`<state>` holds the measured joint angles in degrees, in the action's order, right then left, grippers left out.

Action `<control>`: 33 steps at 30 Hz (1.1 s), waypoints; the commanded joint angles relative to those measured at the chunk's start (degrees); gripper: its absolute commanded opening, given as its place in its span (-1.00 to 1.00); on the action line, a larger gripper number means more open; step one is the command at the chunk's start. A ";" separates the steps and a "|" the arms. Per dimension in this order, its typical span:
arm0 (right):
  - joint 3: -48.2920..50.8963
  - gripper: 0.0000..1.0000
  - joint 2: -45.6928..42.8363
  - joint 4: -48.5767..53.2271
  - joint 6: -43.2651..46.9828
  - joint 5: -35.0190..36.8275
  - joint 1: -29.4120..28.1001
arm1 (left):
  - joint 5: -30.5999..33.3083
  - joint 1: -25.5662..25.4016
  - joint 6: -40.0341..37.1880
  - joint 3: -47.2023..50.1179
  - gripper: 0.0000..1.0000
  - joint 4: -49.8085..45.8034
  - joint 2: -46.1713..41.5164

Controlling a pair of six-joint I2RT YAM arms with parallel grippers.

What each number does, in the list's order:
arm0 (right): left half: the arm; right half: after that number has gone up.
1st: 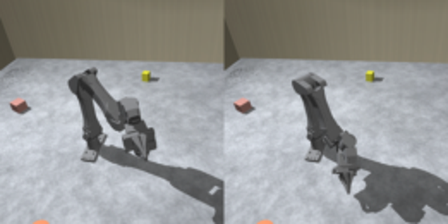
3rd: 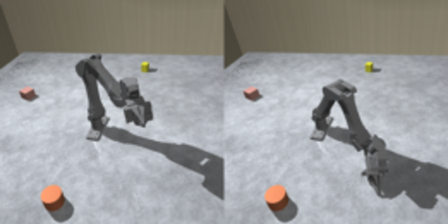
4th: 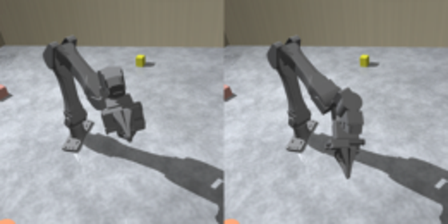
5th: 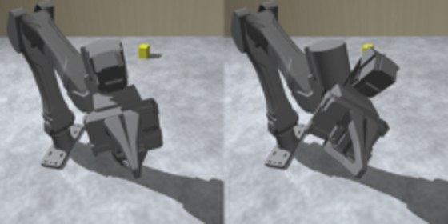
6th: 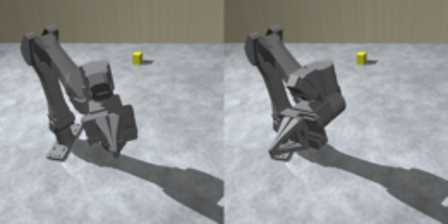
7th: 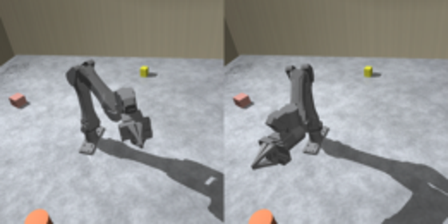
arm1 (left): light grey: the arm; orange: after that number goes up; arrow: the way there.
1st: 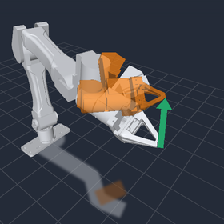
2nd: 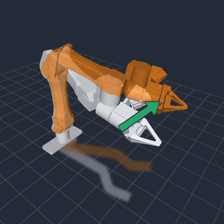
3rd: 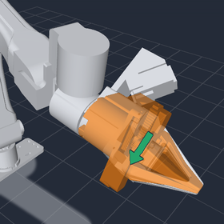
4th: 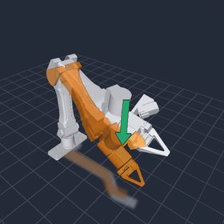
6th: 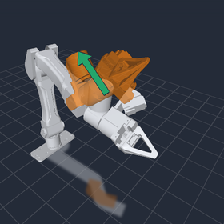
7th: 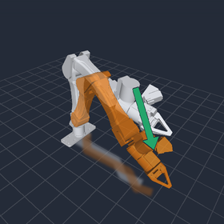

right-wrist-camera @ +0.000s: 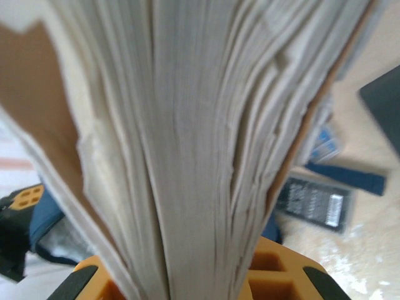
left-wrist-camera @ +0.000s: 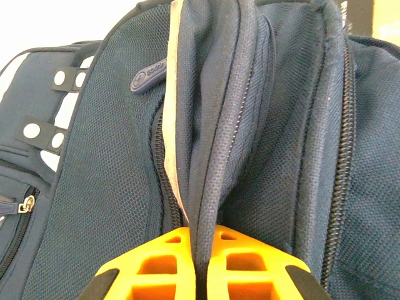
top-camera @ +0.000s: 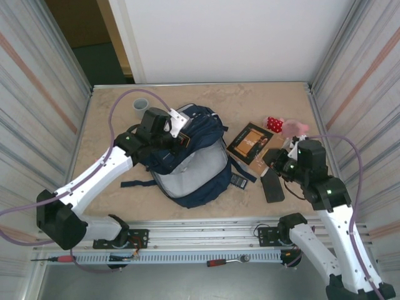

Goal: Pack books, pencil case, and school supplies into a backpack

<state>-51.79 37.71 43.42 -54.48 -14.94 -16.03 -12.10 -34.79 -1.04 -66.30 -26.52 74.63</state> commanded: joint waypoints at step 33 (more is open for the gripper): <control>16.71 -1.00 33.64 -77.53 -19.55 25.31 -33.19 | -16.17 9.89 10.27 -4.97 -1.00 12.43 0.63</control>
<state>-32.93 69.67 -19.44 -76.03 4.60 -48.51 -24.05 -25.87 7.14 -67.92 -21.87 77.12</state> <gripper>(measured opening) 0.148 0.066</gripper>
